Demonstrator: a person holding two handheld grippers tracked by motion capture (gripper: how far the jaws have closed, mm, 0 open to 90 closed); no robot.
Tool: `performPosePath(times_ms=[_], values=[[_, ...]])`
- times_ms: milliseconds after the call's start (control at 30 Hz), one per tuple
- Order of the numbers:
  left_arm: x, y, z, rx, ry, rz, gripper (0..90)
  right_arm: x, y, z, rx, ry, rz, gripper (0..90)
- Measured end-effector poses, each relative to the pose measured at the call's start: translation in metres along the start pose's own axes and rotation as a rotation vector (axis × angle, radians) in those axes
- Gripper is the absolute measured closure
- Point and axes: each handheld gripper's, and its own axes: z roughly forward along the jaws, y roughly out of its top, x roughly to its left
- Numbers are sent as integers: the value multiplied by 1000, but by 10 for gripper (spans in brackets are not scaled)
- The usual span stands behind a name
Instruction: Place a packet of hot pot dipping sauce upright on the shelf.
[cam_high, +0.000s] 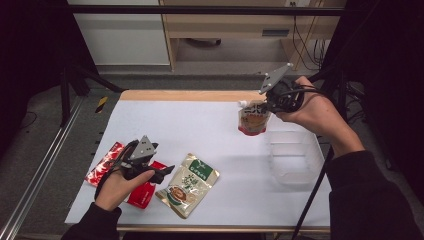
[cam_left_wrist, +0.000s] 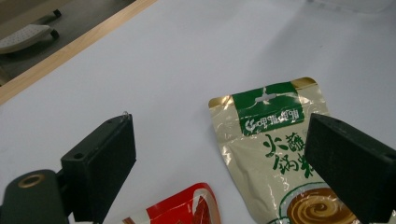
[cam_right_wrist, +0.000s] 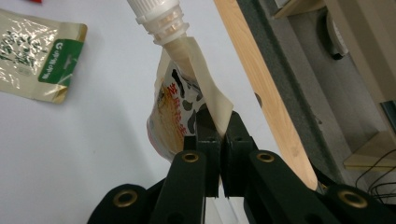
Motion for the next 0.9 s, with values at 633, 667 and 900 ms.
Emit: performPosePath(times_ms=[633, 667, 900], values=[[3, -30, -4, -12, 25, -69, 83, -46, -65, 9, 42, -64, 59, 884], [3, -31, -4, -13, 27, -75, 83, -49, -68, 11, 44, -67, 60, 884], [9, -34, -5, -13, 35, -92, 84, -65, -93, 25, 62, -73, 93, 885]])
